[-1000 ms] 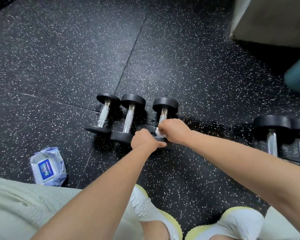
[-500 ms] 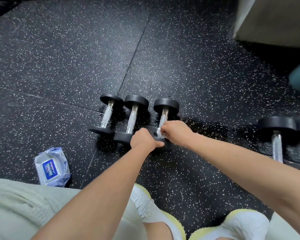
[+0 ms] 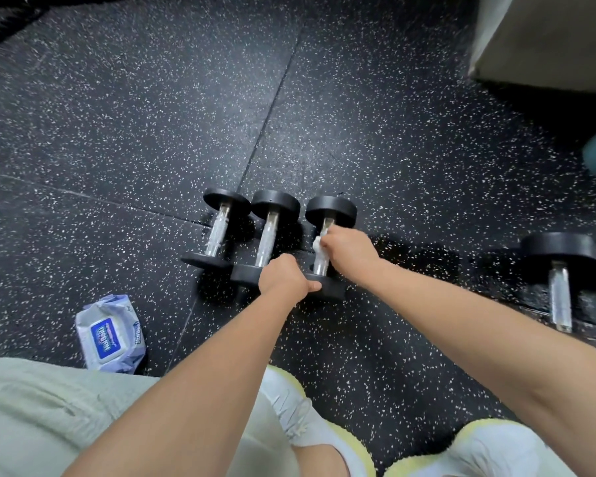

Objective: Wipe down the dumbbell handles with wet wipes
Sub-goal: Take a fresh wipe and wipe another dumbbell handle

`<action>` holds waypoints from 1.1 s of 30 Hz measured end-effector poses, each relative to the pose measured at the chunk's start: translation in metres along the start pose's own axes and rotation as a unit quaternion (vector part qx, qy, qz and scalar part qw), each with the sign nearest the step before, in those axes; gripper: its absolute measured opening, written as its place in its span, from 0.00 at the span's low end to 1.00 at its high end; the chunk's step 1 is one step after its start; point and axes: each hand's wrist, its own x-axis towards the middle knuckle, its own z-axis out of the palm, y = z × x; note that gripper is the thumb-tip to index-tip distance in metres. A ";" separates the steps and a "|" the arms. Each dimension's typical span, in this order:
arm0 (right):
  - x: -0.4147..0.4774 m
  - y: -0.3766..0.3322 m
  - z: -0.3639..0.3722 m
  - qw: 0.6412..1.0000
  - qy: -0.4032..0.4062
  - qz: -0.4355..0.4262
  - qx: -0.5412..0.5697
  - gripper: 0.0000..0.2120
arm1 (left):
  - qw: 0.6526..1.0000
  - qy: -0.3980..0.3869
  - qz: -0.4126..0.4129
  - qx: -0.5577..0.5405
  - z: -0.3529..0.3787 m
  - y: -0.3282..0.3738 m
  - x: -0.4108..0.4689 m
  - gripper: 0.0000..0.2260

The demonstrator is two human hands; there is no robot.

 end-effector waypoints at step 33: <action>-0.061 -0.009 -0.051 0.980 -0.028 0.100 0.168 0.06 | 0.990 0.042 0.134 0.034 -0.004 0.003 -0.039 0.20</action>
